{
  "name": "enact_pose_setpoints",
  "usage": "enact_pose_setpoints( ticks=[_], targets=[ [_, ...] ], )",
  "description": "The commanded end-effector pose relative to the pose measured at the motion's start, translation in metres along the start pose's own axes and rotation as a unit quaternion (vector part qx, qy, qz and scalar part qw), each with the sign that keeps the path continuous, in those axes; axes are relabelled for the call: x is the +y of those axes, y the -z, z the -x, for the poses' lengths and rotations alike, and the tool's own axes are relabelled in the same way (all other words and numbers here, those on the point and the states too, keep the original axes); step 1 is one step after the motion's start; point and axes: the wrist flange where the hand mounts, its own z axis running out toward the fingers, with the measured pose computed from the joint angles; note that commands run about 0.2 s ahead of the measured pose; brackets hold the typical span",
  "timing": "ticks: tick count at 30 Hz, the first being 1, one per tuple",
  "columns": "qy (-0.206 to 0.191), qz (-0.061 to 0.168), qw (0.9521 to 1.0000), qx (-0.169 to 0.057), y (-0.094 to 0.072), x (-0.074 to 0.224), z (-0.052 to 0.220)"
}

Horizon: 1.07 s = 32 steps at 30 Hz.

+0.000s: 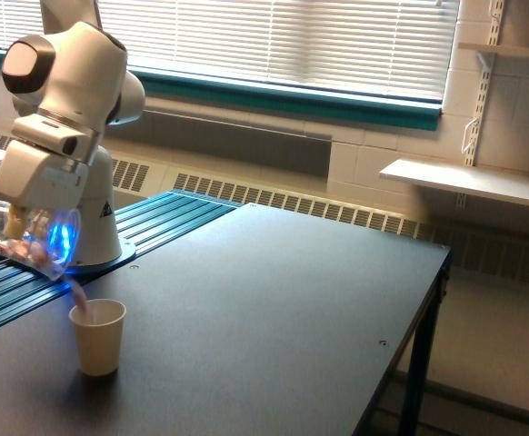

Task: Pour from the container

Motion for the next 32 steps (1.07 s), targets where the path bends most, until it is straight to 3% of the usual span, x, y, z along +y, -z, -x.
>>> enact_pose_setpoints(
  ticks=[1,6,17,18,25,27,32],
  targets=[
    [-0.005,0.016,0.9999,-0.004,0.0,-0.009,-0.006],
    [0.005,0.019,0.9997,-0.011,-0.004,-0.016,-0.002],
    [0.009,0.032,0.9994,-0.001,0.001,-0.027,0.005],
    [0.021,0.049,0.9986,0.001,0.002,-0.032,0.006],
    [-0.02,0.051,0.9985,0.0,0.009,-0.032,0.006],
    [-0.011,0.062,0.998,0.006,0.011,-0.035,0.005],
    [-0.033,0.054,0.998,-0.001,0.013,-0.035,0.003]
  ],
)
